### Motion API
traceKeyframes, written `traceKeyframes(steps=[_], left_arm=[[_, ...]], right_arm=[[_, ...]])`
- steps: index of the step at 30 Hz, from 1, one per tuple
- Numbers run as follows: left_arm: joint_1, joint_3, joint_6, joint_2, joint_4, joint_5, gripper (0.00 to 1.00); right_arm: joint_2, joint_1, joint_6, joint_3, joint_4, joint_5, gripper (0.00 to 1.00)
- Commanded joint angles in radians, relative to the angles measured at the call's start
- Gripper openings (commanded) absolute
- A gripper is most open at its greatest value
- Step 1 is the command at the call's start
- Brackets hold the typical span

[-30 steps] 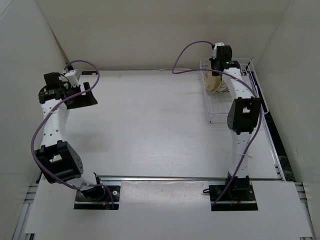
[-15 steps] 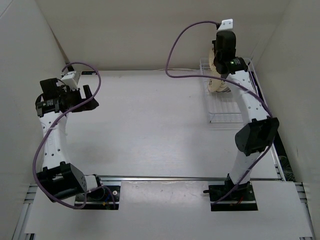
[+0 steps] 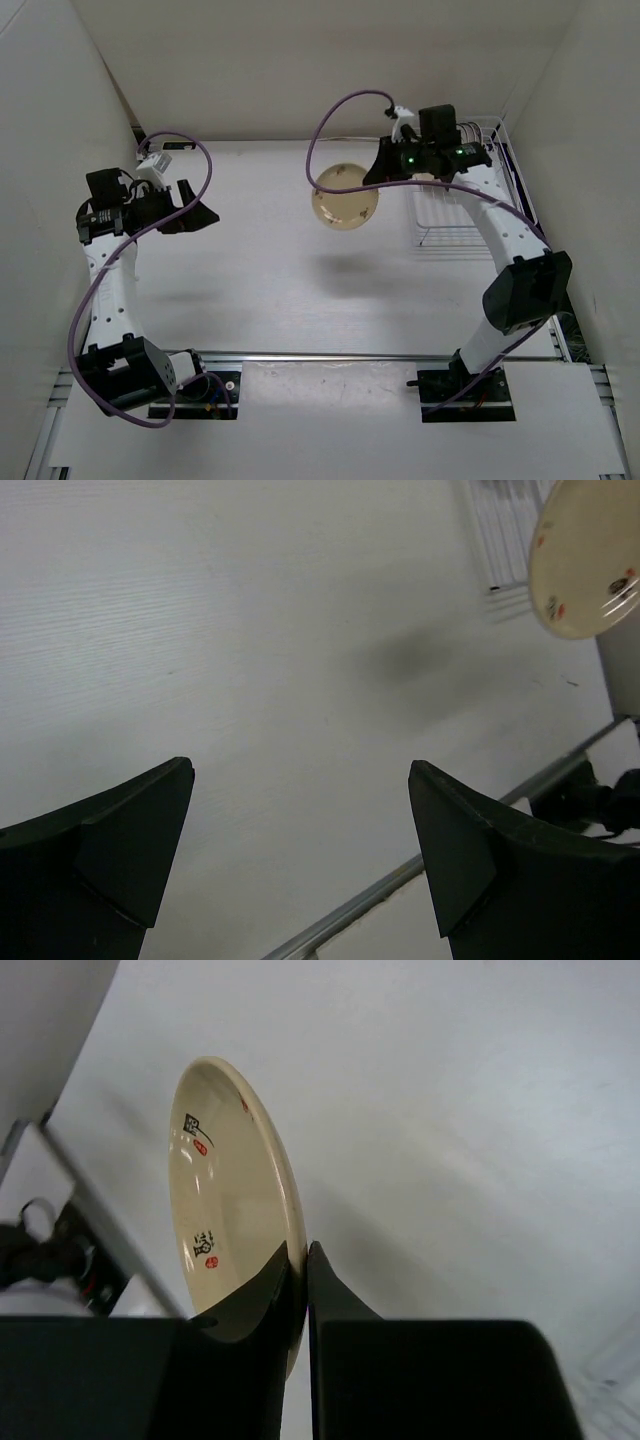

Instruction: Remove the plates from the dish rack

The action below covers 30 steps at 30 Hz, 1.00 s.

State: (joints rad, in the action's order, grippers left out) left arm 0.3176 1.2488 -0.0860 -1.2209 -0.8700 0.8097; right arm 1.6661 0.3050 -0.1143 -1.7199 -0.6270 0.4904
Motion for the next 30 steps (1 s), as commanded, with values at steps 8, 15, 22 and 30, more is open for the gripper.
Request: traceKeyframes(steps=[8, 15, 22, 30], left_arm=[[-0.034, -0.078, 0.017, -0.005, -0.017, 0.184, 0.99], [-0.034, -0.109, 0.057, -0.04, -0.006, 0.241, 0.99], [-0.034, -0.167, 0.094, -0.06, 0.029, 0.292, 0.98], [-0.08, -0.189, 0.094, -0.06, 0.029, 0.29, 0.98]], right_arm=[[0.052, 0.189, 0.01, 0.023, -0.02, 0.32, 0.0], [0.135, 0.22, 0.001, -0.009, -0.02, 0.33, 0.0], [0.227, 0.279, -0.022, -0.119, -0.002, 0.33, 0.0], [0.362, 0.348, -0.073, -0.244, 0.035, 0.339, 0.0]])
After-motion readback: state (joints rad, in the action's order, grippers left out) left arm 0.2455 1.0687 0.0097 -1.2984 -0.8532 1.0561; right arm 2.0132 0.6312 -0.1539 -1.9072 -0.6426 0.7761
